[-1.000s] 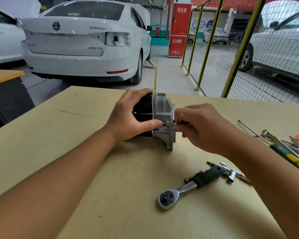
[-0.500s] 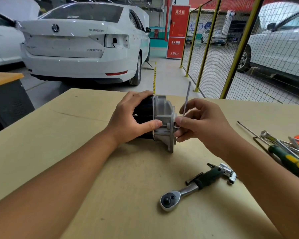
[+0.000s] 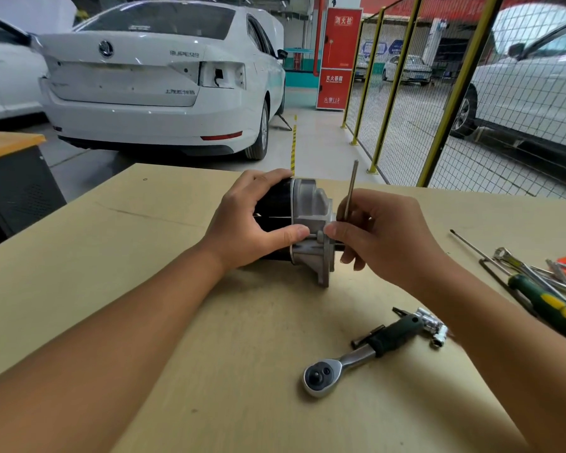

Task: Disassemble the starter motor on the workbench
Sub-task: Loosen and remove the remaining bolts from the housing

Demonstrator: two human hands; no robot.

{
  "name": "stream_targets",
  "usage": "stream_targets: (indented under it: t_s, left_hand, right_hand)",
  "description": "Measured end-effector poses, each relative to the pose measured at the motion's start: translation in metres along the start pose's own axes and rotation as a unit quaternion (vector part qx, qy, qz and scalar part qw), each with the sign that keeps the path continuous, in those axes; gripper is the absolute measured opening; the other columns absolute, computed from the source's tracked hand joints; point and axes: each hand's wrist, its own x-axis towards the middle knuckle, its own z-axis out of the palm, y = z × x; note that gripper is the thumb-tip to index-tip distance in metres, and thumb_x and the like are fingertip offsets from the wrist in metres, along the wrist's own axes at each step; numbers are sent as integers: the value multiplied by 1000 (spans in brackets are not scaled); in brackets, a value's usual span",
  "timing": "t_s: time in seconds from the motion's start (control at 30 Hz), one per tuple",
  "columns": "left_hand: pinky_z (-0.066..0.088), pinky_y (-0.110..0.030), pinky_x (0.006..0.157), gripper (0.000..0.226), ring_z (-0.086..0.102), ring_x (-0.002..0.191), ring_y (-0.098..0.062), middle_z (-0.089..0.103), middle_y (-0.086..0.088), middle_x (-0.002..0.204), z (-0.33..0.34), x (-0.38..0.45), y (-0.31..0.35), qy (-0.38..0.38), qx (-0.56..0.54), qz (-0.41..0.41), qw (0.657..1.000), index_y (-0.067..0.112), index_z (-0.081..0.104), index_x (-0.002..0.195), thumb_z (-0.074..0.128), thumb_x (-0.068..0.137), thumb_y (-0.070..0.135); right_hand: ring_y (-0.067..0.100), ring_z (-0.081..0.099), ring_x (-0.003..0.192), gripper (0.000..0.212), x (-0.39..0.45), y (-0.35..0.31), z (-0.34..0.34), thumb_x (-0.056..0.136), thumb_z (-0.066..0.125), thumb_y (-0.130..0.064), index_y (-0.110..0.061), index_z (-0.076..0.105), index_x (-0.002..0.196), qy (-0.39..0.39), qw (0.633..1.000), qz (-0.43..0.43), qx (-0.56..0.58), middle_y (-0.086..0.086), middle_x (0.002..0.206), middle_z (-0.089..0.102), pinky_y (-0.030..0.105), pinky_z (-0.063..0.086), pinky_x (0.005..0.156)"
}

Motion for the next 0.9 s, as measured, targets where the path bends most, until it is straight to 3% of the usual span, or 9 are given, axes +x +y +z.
stream_targets:
  t_s: [0.13,0.23,0.33,0.57,0.77,0.9]
  left_hand:
    - [53,-37,100,86,59,117,-10,57,2,125,0,0,-1,0,-2,-3,1000,24,57,144,82,70,59]
    - [54,-38,98,86,59,117,-11,57,2,125,1,0,-2,-2,2,-1,1000,24,56,144,82,70,60]
    - [55,-37,97,86,59,116,-11,56,3,126,1,0,-4,-3,5,-2,1000,26,55,144,81,71,61]
    - [54,-34,97,84,58,116,-10,57,3,126,1,0,-4,-1,15,1,1000,28,55,143,81,71,61]
    - [51,-28,98,83,58,116,-8,57,4,125,1,0,-2,1,17,0,1000,28,56,143,82,71,59]
    - [50,-26,99,83,58,115,-6,58,5,124,1,0,-3,5,19,3,1000,26,57,142,83,70,58]
  right_hand:
    - [20,68,46,16,-1,-1,-4,88,77,-13,-11,64,79,-19,999,0,34,6,57,67,29,51,39]
    - [34,70,53,13,0,0,-8,89,74,-9,-4,63,87,-47,991,19,125,17,63,67,39,56,43]
    - [39,71,55,10,1,1,-10,93,68,-3,-10,61,93,-66,984,30,161,20,68,67,44,58,47]
    - [34,65,44,18,-1,1,-3,98,62,-6,-23,56,94,-37,995,0,90,14,66,63,41,53,39]
    - [34,62,43,13,4,-3,-7,98,63,-8,-17,57,91,-61,993,17,97,14,67,63,39,51,38]
    - [18,65,50,14,2,-7,-12,94,63,0,-9,60,84,-89,990,-104,-42,1,60,61,39,56,47]
